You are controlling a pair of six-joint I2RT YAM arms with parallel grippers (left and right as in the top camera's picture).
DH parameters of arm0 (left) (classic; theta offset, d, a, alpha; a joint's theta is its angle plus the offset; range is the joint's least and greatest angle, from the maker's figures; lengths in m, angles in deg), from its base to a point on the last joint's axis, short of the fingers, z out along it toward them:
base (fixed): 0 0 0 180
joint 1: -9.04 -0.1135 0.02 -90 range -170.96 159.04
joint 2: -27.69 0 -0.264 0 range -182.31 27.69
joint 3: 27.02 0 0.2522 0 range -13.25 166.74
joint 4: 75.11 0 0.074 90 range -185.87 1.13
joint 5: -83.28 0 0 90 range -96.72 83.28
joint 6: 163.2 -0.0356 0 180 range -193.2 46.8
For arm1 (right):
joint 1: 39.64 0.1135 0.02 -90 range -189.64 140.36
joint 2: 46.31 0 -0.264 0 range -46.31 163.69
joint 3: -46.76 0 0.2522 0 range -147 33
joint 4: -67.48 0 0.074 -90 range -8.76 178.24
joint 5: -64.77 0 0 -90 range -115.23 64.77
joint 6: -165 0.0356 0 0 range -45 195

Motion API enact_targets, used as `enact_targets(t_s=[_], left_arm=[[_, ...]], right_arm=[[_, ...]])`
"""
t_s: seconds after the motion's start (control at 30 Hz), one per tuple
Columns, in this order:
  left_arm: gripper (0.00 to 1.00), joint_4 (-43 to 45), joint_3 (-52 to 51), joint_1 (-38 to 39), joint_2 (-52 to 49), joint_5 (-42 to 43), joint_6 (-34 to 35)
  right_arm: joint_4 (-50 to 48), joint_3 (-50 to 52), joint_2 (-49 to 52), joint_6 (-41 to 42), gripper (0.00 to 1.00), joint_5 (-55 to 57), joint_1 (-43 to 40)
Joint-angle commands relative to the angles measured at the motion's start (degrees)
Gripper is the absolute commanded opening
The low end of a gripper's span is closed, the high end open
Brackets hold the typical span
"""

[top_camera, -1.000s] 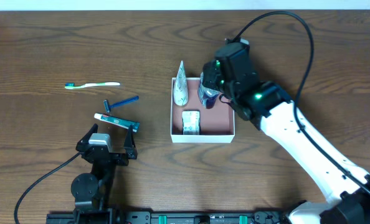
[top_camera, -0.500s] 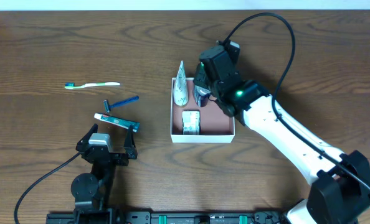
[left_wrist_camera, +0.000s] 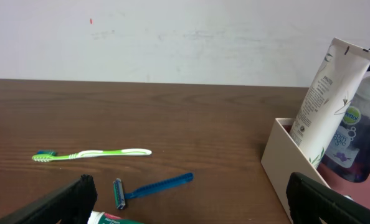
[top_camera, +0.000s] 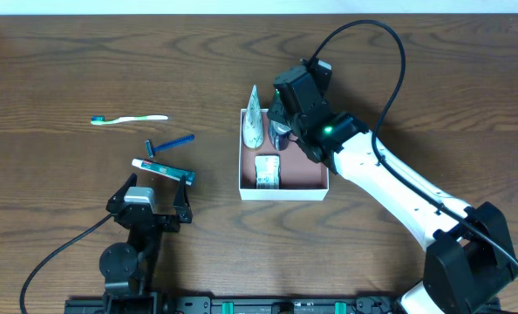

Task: Pack container
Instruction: 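Lower the soap bottle into the box beside the lotion tube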

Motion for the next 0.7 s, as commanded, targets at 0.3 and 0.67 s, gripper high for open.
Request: enact_targets(t_s=[0.3,0.67], left_arm=[[0.98,-1.9,-1.0,-0.3,0.3,1.2,-0.3],[0.98,-1.9,-1.0,-0.3,0.3,1.2,-0.3]], right_arm=[[-1.0,-0.8,-0.2,2.3,0.19,2.3,1.1],[-1.5,-0.8,2.0,3.7,0.19,2.2,1.8]])
